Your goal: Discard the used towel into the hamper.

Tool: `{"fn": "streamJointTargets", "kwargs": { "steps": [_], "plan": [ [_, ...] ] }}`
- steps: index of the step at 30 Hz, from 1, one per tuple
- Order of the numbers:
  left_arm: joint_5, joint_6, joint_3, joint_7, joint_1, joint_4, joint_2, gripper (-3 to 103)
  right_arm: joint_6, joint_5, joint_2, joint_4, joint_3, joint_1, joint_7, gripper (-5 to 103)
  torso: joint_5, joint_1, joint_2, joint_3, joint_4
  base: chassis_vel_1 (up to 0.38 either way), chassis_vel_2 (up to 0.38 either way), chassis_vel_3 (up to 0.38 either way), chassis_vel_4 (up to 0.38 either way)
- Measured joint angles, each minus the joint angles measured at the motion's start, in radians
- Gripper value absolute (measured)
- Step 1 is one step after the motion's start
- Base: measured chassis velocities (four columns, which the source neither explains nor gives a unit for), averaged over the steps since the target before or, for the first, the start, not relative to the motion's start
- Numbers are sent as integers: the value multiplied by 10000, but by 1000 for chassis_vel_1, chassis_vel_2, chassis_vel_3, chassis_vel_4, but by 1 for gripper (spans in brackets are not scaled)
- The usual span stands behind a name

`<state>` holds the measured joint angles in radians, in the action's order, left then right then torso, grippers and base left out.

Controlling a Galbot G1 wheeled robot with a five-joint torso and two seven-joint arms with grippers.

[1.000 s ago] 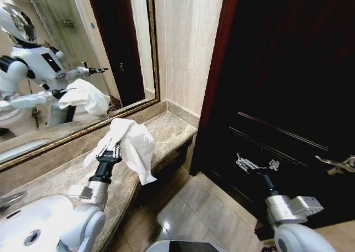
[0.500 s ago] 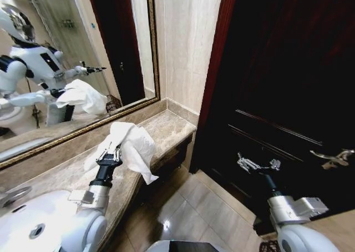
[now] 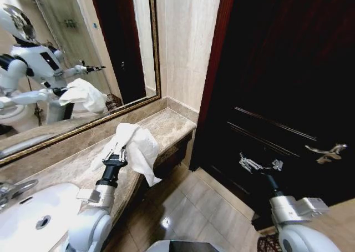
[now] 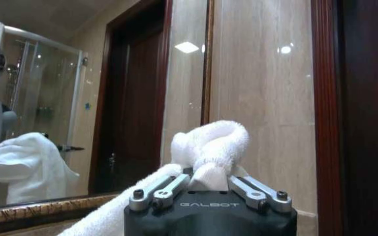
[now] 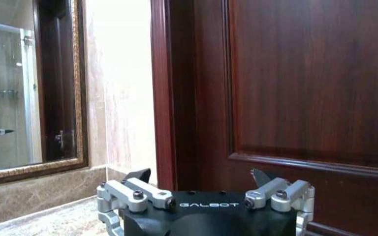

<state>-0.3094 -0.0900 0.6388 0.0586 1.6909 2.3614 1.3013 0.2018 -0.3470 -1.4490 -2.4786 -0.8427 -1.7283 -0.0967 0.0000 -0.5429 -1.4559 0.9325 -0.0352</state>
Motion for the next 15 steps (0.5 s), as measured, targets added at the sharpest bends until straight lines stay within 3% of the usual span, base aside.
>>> {"fn": "streamJointTargets", "kwargs": {
  "steps": [6,15],
  "plan": [
    [-172,-157,355,-72,128,153,-148,9,279,297,-359,40,156,503,-20,100,1,0,0,0,-1,39,-45,-41,38],
    [-571,314,915,-2,-51,621,-163,9,206,35,-488,-194,-111,-175,-47,100,0,0,0,0,2,14,-17,-11,30]
  ]
}}
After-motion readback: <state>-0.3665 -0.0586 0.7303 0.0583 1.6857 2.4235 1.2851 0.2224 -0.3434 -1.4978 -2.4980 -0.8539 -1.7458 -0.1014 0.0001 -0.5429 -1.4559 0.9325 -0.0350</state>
